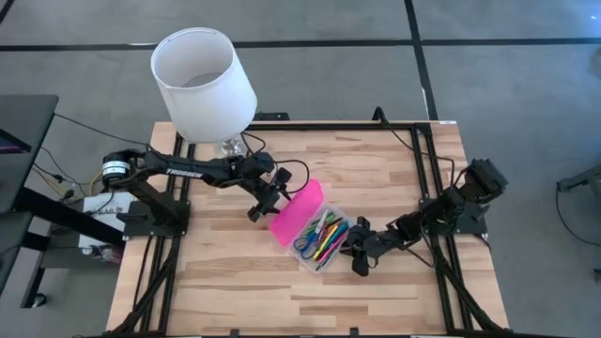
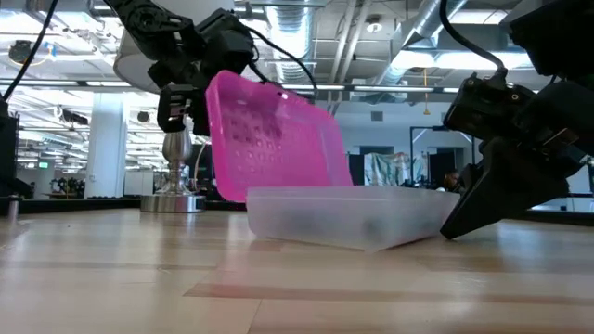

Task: Pick & place school supplies into a supply box
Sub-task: Close the pink supply box

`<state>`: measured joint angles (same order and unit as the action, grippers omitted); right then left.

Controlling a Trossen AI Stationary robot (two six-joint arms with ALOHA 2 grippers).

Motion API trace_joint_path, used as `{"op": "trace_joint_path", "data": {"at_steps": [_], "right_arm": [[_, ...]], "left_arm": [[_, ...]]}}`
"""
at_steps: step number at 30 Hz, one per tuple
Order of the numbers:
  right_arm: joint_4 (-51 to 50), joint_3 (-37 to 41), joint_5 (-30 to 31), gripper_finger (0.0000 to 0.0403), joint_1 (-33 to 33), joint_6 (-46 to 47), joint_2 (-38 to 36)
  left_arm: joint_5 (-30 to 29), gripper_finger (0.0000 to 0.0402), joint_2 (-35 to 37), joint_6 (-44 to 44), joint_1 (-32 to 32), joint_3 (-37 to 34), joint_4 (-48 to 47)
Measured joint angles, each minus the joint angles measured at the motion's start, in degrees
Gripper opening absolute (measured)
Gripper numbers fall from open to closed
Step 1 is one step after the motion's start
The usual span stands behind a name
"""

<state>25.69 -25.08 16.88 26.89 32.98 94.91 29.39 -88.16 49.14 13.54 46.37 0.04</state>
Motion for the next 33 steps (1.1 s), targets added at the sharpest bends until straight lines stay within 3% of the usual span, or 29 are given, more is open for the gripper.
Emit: {"op": "trace_joint_path", "data": {"at_steps": [21,33], "right_arm": [[0.1,0.0,1.3,0.01,-1.6,-1.7,0.0],[0.5,0.0,1.3,0.01,-7.2,-6.5,0.0]], "left_arm": [[0.1,0.0208,0.0,-2.4,-6.6,0.0,7.9],[0.1,0.0208,0.0,-10.8,-8.7,-0.1,12.0]]}}
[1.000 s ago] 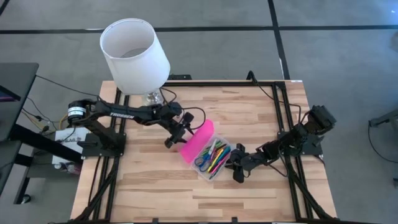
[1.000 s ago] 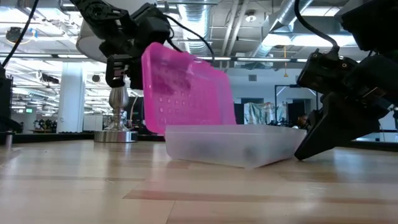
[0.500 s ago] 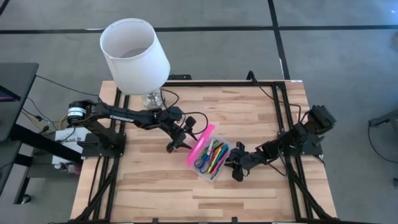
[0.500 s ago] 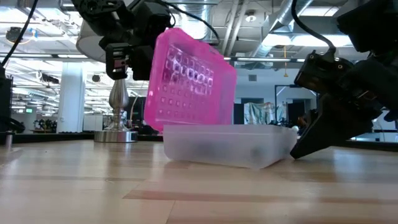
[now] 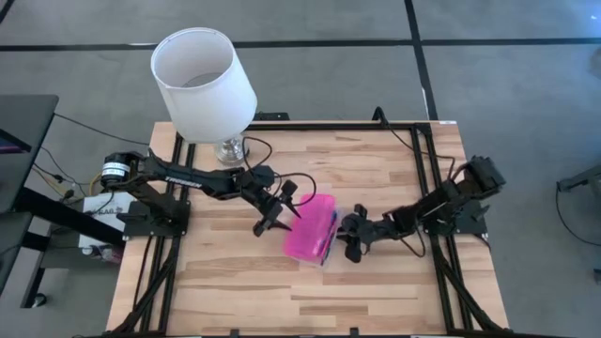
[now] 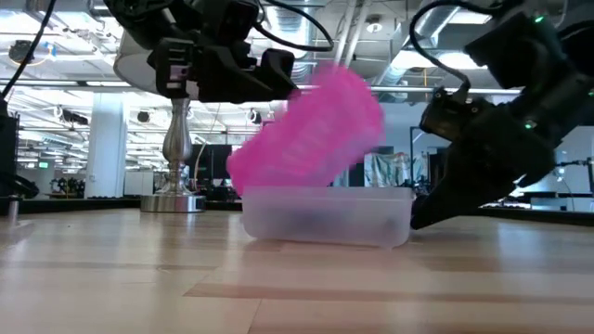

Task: Pick & place school supplies into a supply box
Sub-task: Close the pink supply box

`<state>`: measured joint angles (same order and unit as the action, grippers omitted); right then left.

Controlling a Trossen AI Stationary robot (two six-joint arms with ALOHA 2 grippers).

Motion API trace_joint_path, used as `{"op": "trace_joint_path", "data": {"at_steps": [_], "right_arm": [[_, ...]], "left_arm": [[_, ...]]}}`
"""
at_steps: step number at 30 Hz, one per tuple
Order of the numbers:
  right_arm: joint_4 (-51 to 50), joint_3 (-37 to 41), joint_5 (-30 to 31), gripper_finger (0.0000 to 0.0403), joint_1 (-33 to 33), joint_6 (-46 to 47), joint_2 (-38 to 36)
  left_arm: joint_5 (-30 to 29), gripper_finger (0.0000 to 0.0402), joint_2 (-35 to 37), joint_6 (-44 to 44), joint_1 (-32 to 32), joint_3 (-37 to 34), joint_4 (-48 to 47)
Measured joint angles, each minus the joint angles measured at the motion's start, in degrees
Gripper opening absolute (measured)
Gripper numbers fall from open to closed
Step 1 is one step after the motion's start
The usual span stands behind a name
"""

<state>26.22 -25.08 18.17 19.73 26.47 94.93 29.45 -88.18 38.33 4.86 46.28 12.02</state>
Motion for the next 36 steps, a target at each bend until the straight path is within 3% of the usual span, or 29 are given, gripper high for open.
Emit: {"op": "trace_joint_path", "data": {"at_steps": [14,19,25,29,32,36], "right_arm": [[0.0,0.0,0.0,0.01,-8.0,-1.7,0.0],[0.0,0.0,0.3,0.01,-9.5,-4.2,-0.8],[-6.1,0.0,6.3,0.01,-10.8,-6.0,-8.1],[-8.6,0.0,13.2,0.01,-8.2,-8.2,-14.8],[-2.3,0.0,18.4,0.01,-4.5,-13.6,-17.9],[13.6,0.0,17.8,0.01,-1.4,-24.8,-16.2]], "left_arm": [[-0.2,0.0208,0.0,-9.9,-0.4,0.0,3.9],[-3.6,0.0208,0.0,-15.5,-0.7,0.0,6.1],[-9.9,0.0208,0.0,-21.5,-2.4,0.0,5.5],[-14.5,0.0208,0.0,-24.3,-2.8,0.0,4.4],[-18.5,0.0208,-0.1,-26.4,-1.9,0.0,4.2],[-19.7,0.0208,-0.1,-28.3,-1.0,0.0,4.8]]}}
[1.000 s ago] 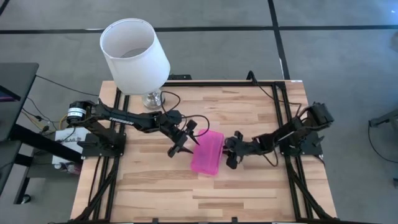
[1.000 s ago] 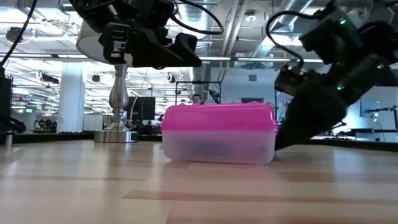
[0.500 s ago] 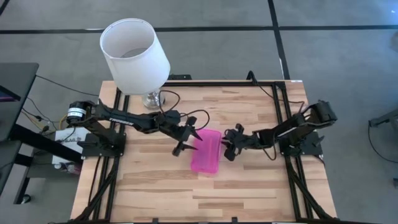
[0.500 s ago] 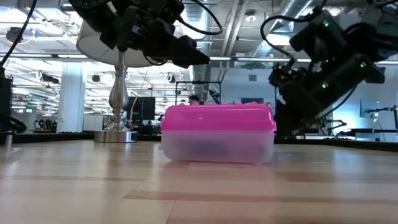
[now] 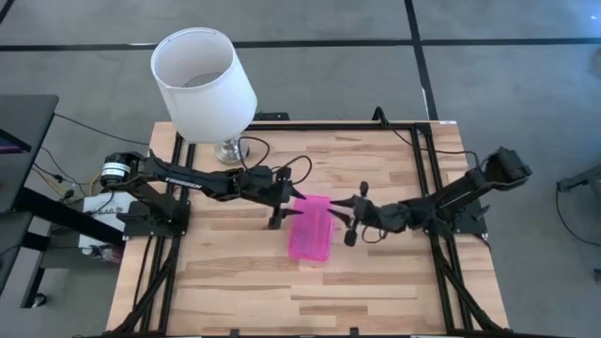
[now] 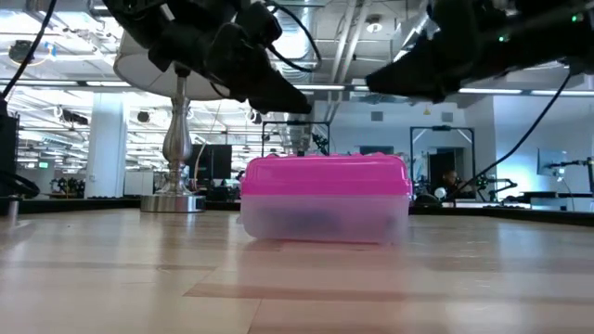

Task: Pick & place school supplies into a supply box
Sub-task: Close the pink supply box

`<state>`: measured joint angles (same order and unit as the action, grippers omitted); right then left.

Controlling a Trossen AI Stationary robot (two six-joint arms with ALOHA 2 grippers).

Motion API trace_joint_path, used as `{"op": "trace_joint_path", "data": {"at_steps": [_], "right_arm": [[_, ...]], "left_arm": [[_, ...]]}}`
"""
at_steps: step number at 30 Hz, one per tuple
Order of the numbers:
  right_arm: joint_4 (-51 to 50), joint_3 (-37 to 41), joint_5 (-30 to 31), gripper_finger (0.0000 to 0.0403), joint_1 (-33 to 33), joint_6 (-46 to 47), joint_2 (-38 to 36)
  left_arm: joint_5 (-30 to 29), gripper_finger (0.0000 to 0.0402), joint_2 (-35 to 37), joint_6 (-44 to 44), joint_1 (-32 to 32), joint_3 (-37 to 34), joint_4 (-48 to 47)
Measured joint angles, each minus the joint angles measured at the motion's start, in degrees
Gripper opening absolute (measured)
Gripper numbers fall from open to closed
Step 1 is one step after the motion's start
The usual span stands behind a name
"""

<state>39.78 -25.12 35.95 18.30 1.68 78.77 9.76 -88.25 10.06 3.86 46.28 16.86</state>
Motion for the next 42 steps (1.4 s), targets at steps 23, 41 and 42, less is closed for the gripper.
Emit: {"op": "trace_joint_path", "data": {"at_steps": [23,41,42], "right_arm": [[25.4,0.0,-12.3,0.01,-6.3,4.3,25.6],[19.8,-0.2,-13.2,0.01,-6.4,8.8,25.4],[19.7,-0.2,-13.3,0.01,-6.4,8.8,25.4]], "left_arm": [[-3.6,0.0208,0.0,-1.9,4.1,0.0,1.8],[-3.5,0.0208,0.0,-2.0,4.6,0.0,1.9],[-3.5,0.0208,0.0,-2.0,4.6,0.0,1.9]]}}
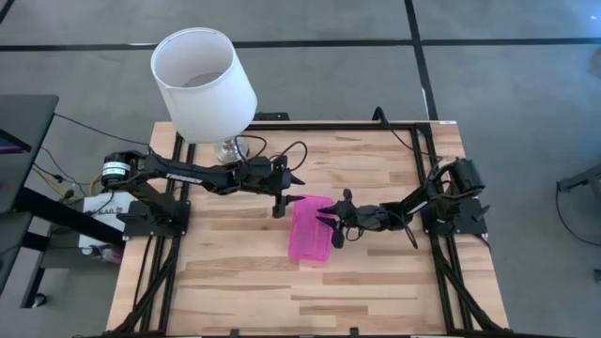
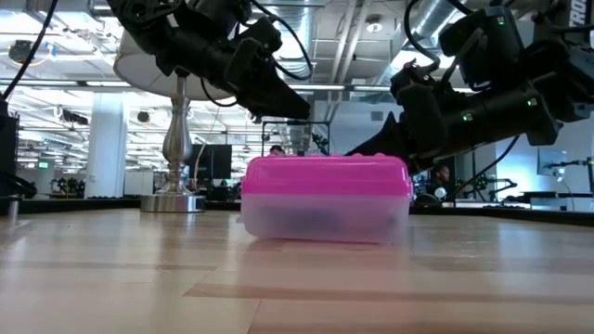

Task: Pick & place school supplies into a supply box
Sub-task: Close the pink supply box

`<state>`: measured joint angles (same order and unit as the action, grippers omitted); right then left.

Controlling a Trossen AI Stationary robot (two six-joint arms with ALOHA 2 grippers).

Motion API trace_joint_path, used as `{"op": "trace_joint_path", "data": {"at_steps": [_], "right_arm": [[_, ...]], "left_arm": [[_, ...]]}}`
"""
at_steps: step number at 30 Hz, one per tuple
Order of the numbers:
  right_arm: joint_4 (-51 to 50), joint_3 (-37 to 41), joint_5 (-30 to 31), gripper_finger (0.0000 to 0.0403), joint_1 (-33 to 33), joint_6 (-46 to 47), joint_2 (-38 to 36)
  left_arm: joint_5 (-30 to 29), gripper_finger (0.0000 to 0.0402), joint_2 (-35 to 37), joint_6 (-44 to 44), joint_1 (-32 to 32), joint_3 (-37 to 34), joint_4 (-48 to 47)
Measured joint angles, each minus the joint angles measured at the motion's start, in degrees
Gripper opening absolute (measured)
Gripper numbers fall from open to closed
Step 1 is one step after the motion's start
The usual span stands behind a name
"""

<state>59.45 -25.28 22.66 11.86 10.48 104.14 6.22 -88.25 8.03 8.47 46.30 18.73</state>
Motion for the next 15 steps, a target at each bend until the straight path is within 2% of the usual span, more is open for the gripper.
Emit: {"op": "trace_joint_path", "data": {"at_steps": [15], "right_arm": [[-1.3,0.1,0.0,0.01,0.0,-2.4,0.0]], "left_arm": [[1.2,0.0208,0.0,0.3,0.0,0.0,-0.3]]}}
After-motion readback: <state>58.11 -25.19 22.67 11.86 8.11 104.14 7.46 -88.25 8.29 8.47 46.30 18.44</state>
